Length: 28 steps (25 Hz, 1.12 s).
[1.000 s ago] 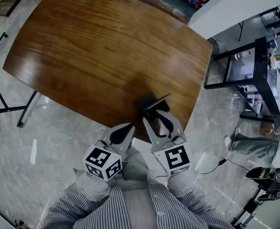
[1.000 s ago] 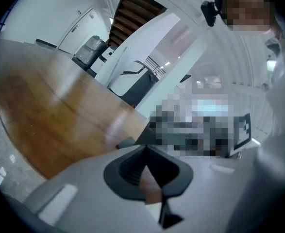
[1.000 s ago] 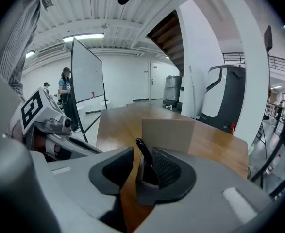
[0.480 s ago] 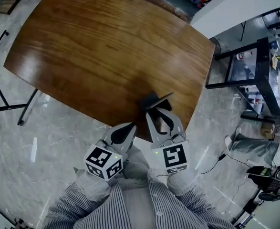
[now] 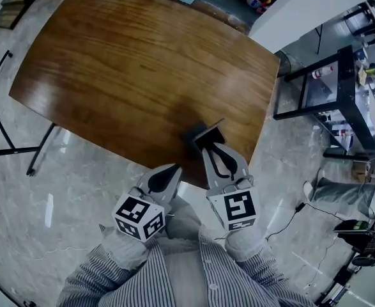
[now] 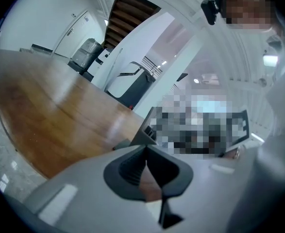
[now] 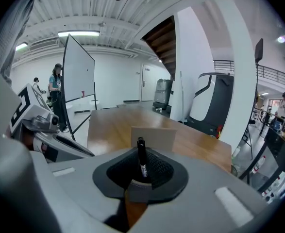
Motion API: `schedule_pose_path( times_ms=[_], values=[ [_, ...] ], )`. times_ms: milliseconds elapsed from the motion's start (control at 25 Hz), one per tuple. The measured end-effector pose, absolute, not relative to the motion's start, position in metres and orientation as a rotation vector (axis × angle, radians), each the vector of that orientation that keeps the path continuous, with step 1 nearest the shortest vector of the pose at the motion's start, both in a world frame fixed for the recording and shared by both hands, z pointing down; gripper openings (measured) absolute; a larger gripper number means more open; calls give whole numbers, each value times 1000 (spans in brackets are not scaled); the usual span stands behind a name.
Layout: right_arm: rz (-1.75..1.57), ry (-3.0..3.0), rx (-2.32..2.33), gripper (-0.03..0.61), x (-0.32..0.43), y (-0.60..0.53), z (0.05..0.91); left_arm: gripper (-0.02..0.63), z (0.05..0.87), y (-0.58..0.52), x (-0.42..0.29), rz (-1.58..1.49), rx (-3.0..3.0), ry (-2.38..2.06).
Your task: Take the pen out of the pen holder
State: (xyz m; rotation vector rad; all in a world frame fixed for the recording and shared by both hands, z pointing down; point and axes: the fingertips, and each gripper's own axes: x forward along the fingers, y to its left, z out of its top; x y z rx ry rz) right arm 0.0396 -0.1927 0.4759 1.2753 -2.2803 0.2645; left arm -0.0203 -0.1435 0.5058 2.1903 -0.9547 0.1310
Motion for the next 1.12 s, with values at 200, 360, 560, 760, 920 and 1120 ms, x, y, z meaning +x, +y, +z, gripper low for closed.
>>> schedule_pose_path(
  times_ms=[200,360,560,760,920,1120],
  values=[
    [273,-2341,1348,44,47,-191,452,8,488,-143,-14,131,2251,-941],
    [293,-2399,1419,44,58,-185,423,8,468,-142,-7,146,2323,-918],
    [329,-2456,1491,44,76,-176,395,8,447,-147,-1,168,2399,-924],
    [557,-2591,1570,44,86,-160,371,8,430,-145,3,202,2451,-919],
    [569,-2606,1607,44,90,-144,366,8,421,-146,8,203,2459,-927],
    [587,-2620,1629,44,99,-136,368,8,418,-149,22,213,2491,-919]
  ],
)
